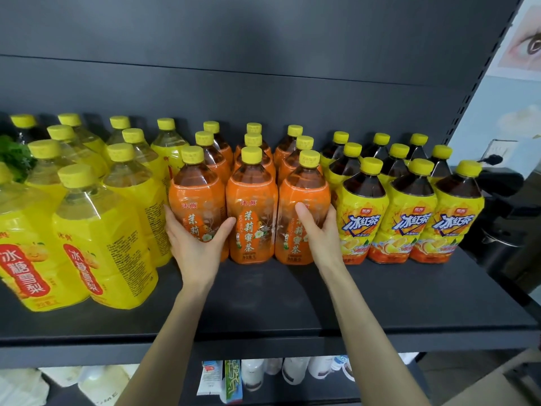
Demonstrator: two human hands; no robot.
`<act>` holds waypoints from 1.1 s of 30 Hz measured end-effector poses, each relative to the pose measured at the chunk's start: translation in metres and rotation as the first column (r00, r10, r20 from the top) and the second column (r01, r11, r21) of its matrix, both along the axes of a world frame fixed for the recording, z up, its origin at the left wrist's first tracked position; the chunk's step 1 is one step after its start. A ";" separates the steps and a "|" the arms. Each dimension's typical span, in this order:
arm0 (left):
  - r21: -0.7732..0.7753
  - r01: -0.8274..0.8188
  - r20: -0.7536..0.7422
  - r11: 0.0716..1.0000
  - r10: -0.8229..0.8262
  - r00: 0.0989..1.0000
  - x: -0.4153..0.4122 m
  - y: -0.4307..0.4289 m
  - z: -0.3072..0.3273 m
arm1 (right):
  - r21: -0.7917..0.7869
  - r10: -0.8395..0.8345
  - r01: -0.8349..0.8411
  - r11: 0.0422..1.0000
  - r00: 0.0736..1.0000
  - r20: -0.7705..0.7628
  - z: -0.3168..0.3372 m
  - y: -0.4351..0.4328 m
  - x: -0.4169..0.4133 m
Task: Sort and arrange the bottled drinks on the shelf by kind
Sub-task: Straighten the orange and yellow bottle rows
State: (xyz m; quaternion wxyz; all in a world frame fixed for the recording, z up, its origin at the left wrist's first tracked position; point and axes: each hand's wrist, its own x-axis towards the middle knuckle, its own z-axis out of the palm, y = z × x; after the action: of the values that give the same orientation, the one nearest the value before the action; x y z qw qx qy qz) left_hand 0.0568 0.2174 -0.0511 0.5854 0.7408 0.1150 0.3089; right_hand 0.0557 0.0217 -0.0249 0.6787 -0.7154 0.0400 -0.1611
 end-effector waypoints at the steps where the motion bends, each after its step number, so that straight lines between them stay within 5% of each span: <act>1: 0.004 -0.004 0.002 1.000 0.004 1.000 0.001 -0.001 0.000 | 0.021 0.007 -0.007 1.000 1.000 -0.003 0.001 0.000 0.002; 33: 0.003 -0.024 0.030 1.000 0.024 0.999 0.011 -0.002 -0.010 | 0.089 0.040 -0.035 0.995 0.998 -0.056 -0.003 -0.001 0.015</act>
State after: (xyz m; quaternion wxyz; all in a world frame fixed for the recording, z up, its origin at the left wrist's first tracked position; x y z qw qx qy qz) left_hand 0.0679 0.2158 -0.0608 0.5819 0.7358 0.1146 0.3270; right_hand 0.0705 0.0204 -0.0280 0.7110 -0.6898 0.0532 -0.1256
